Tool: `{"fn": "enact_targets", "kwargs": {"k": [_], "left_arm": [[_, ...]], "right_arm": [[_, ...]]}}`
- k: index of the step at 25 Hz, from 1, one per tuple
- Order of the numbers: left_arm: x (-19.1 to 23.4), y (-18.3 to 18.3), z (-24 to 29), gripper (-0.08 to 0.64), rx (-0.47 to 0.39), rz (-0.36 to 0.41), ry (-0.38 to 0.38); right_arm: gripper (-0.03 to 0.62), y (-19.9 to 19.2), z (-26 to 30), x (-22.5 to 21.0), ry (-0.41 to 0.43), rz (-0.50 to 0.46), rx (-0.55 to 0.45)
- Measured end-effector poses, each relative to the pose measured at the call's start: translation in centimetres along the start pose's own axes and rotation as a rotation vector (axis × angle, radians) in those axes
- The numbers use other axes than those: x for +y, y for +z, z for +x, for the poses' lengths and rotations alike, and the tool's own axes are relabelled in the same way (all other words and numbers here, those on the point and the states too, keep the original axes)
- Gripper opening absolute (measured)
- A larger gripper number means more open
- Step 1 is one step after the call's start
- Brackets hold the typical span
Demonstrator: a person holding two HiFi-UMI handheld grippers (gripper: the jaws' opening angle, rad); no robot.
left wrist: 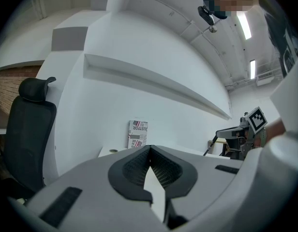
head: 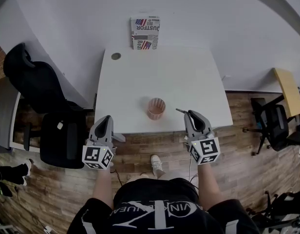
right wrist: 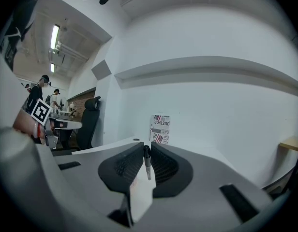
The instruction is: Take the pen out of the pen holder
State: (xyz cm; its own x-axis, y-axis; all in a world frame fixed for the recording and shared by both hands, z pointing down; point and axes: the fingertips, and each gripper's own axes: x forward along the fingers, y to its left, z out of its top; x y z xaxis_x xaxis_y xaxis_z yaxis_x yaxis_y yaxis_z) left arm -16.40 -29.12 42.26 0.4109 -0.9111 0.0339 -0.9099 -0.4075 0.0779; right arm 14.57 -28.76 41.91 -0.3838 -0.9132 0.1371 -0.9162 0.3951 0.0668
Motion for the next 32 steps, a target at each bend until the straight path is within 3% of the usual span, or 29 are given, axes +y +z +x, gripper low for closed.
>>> {"fn": "enact_targets", "kwargs": {"k": [32], "left_arm": [[1.9, 0.1, -1.2, 0.014, -0.01, 0.004, 0.024]], "right_arm": [[0.055, -1.1, -0.9, 0.0, -0.034, 0.009, 0.018]]}}
